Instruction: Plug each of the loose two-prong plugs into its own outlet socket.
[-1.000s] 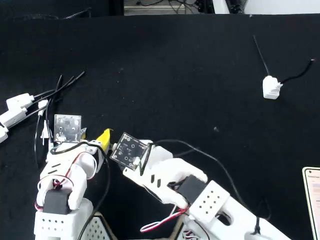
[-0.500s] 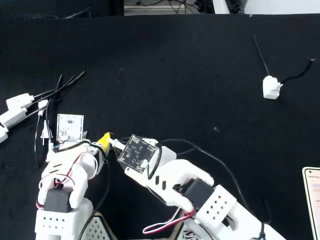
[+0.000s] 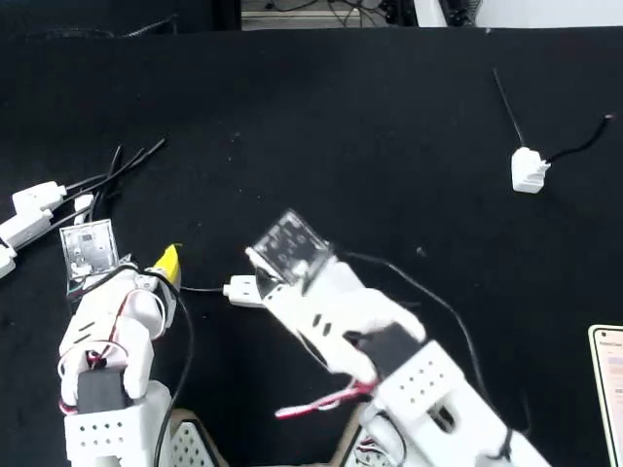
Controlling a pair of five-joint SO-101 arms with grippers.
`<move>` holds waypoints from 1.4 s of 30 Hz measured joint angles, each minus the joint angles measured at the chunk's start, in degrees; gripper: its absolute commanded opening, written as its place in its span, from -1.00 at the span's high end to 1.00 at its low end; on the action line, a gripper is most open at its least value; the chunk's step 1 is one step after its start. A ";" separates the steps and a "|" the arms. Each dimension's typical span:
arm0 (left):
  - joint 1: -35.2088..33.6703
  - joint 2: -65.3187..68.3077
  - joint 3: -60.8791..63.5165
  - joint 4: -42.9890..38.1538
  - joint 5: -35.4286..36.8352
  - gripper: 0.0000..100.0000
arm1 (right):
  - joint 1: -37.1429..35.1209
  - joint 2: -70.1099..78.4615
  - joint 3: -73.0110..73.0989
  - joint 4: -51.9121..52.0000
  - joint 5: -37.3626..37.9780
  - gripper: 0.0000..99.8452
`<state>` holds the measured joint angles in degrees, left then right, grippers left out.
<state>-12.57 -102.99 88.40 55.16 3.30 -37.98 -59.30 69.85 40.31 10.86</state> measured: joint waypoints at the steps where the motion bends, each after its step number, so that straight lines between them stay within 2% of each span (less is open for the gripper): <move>1: 0.00 0.97 0.00 0.00 0.00 0.55 | 0.00 3.34 -1.85 0.79 -0.53 0.98; 5: 0.00 8.00 -0.97 -3.25 0.00 0.55 | 0.00 15.65 -8.88 4.92 -4.75 0.98; 11: 0.09 28.84 -7.65 -9.49 0.00 0.56 | 0.00 28.40 -15.91 10.29 -6.07 0.98; 18: -0.26 53.45 -14.86 -15.91 0.44 0.56 | -0.70 30.86 -21.10 18.29 -6.07 0.98; 25: -0.26 71.56 -22.77 -16.97 0.53 0.56 | -3.78 35.60 -21.89 19.08 -6.07 0.98; 34: -0.26 82.29 -28.31 -16.97 0.53 0.56 | -3.78 45.10 -26.81 19.08 -6.07 0.98; 42: -0.26 83.60 -30.59 -12.66 -0.09 0.56 | 2.20 46.07 -28.31 19.08 -6.07 0.98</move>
<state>-12.84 -19.38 57.80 42.51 3.21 -35.78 -13.23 41.54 59.38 4.79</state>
